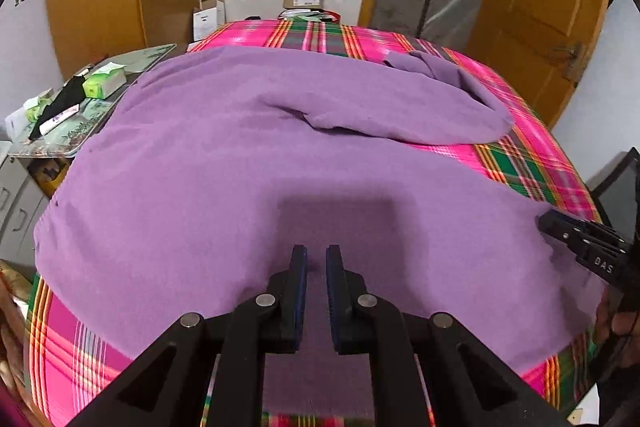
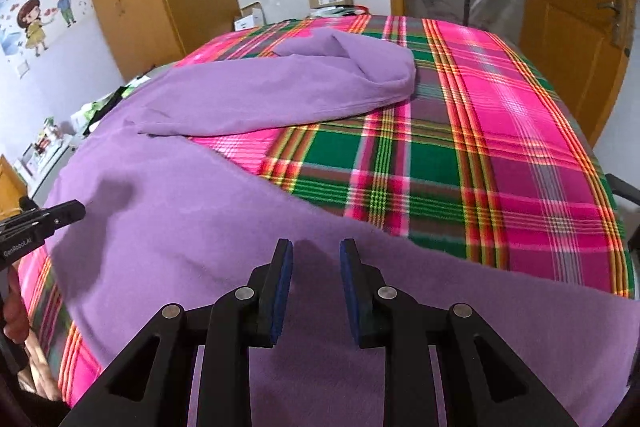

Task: Fold clothes

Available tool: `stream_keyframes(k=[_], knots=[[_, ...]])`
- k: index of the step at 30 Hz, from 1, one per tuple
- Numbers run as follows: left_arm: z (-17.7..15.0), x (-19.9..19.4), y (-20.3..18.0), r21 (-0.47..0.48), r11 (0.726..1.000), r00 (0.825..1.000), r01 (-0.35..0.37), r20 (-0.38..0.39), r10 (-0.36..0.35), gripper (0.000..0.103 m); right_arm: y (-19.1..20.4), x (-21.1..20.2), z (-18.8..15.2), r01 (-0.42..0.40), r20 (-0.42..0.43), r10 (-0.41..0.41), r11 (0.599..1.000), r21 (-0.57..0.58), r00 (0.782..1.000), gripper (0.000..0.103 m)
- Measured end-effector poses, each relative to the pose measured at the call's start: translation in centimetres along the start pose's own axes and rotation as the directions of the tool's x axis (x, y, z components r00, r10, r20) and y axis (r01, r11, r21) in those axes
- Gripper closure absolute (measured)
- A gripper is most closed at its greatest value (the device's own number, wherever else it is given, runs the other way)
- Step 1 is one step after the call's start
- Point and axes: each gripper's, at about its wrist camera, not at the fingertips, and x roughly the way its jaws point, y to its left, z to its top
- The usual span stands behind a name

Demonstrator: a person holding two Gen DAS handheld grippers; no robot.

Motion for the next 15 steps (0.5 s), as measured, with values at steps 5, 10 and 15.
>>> stream_keyframes(k=[5, 10, 15], knots=[[0.1, 1.1, -0.2, 0.011, 1.0, 1.0, -0.028, -0.007, 0.028, 0.094, 0.2, 0.2, 0.1, 0.019, 0.005, -0.018, 0.999, -0.035, 1.0, 0.075], [-0.4, 1.5, -0.6, 0.036, 0.998, 0.999, -0.052, 0.008, 0.052, 0.094, 0.5, 0.4, 0.2, 0.022, 0.003, -0.022, 0.998, -0.058, 1.0, 0.071], [-0.7, 1.5, -0.9, 0.055, 0.996, 0.997, -0.068, 0.033, 0.066, 0.093, 1.1, 0.6, 0.2, 0.01, -0.004, -0.01, 0.996, -0.092, 1.0, 0.057]])
